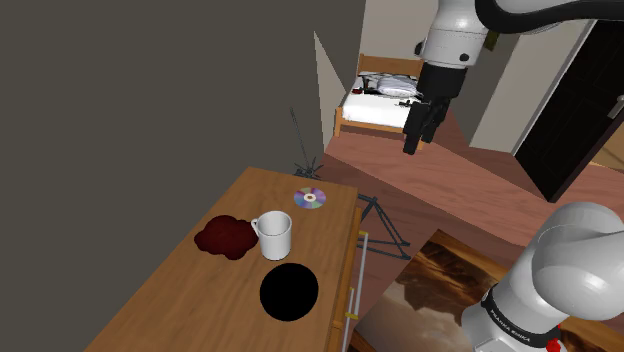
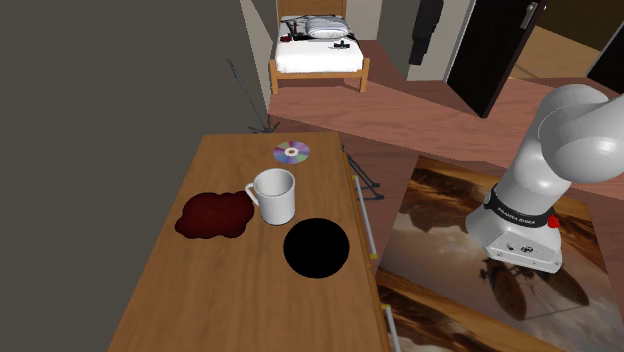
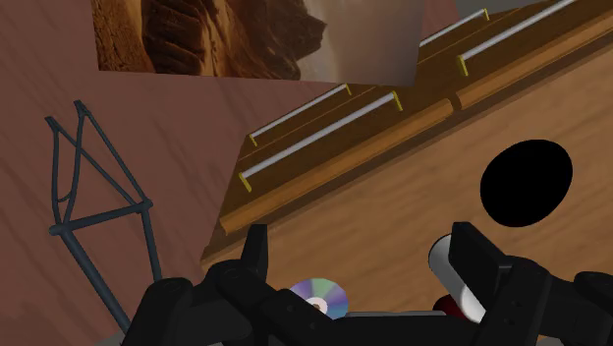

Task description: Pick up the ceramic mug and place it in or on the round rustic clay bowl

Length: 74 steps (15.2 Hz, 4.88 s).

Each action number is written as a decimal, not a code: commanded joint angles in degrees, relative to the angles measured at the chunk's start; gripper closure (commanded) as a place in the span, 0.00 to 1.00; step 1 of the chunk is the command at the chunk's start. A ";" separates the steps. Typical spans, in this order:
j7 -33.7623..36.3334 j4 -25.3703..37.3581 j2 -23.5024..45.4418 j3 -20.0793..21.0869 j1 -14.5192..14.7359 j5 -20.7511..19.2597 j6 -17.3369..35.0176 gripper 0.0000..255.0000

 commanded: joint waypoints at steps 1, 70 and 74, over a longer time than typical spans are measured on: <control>0.00 0.00 0.00 0.00 0.00 0.00 0.00 0.00; 26.02 19.41 45.84 19.34 4.01 -4.16 28.60 1.00; 25.90 21.49 44.88 19.29 3.93 -3.83 25.62 1.00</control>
